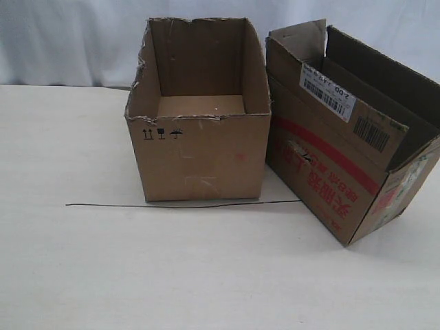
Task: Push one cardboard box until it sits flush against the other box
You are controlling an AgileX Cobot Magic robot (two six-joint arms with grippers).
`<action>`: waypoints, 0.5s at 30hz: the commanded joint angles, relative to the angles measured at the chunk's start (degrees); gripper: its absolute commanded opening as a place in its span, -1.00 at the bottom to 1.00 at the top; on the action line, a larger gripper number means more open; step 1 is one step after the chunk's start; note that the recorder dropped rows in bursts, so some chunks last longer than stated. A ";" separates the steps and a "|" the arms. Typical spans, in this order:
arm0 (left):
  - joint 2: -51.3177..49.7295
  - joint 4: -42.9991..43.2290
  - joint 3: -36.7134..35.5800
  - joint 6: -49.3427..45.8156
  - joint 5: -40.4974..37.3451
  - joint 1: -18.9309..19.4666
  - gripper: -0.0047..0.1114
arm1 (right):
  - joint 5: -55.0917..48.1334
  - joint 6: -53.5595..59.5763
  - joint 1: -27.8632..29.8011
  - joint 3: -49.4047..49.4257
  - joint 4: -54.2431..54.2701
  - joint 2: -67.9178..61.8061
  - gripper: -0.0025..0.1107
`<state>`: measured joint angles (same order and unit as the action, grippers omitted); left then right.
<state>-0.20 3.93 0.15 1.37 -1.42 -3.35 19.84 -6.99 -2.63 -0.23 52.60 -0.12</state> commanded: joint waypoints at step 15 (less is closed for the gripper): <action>0.20 0.00 -0.15 0.22 0.54 0.01 -0.92 | -4.45 24.03 -0.14 -14.68 5.94 -14.81 -0.87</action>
<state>-0.20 3.93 0.15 1.37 -1.42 -3.35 18.40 5.87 -2.63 -9.14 60.00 -9.40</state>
